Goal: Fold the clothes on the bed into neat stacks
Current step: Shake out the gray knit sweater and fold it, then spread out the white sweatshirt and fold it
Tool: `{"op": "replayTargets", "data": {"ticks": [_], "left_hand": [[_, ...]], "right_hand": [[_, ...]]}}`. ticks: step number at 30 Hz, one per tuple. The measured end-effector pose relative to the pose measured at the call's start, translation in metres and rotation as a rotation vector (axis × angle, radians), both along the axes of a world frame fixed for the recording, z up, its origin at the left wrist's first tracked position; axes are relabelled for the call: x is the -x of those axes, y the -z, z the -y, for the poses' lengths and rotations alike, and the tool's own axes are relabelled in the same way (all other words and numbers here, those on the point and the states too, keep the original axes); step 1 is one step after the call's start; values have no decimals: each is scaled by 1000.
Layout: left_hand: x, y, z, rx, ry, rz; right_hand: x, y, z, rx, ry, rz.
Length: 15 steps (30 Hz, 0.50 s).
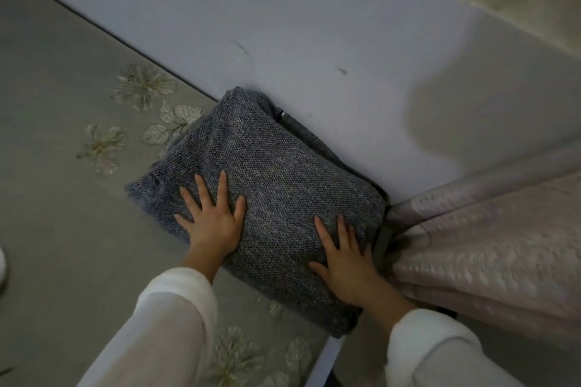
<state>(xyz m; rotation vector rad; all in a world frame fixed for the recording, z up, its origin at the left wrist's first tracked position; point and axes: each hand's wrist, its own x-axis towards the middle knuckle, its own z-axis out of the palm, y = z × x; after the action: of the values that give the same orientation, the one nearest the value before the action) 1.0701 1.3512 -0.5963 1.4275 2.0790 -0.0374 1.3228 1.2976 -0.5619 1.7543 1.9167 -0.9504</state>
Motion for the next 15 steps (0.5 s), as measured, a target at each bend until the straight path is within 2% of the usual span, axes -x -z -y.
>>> {"op": "replayTargets", "data": {"ticks": [3,5,8,10,12,15], "left_hand": [[2,-10,-6,59,20,37],[5,-24,-4,44,19,92],[9,-40,32,-150,1,135],[11,-44,75,-246,-87,208],[15,-43,121,-225,-208,278],[31,-37,186,-120,-334,253]], "right_hand": [[-1,-11,-4,6,-7,0],[0,-21,-2,-65,1,-1],[9,-38,7,-255,56,-45],[24,-50,17,-378,33,-104],[46,-60,29,-451,-29,-164],[91,-70,54,-430,-169,-205]]}}
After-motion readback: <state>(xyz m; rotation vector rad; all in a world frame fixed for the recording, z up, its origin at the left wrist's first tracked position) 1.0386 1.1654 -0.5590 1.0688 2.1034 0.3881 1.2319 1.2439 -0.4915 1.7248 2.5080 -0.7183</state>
